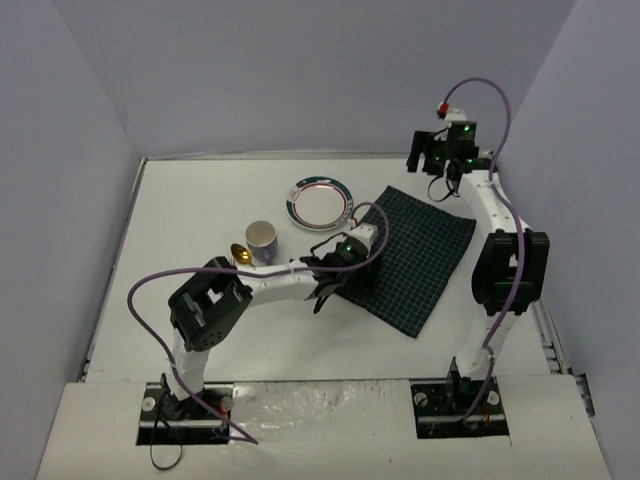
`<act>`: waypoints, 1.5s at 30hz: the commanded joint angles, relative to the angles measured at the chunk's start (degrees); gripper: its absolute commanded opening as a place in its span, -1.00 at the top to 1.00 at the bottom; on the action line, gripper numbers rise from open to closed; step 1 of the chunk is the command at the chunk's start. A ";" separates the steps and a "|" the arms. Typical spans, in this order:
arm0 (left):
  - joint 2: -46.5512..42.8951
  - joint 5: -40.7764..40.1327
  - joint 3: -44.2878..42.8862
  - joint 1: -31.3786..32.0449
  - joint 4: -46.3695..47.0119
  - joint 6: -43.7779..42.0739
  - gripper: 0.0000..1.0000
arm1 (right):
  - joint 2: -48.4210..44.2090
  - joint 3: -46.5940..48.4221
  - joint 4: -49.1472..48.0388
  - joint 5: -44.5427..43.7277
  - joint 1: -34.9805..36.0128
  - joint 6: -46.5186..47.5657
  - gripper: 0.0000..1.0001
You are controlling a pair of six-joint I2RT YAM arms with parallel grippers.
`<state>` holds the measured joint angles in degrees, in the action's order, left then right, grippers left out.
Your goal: Set the dinner table for one person
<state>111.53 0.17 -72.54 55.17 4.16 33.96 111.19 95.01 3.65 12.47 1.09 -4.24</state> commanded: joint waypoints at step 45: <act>-2.86 -7.81 11.25 -4.54 7.59 4.19 0.99 | 9.38 -40.10 -61.06 40.64 -8.33 -33.11 1.00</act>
<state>108.58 -7.72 -61.83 51.03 9.51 34.01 118.32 51.70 -49.76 49.45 -6.74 -35.36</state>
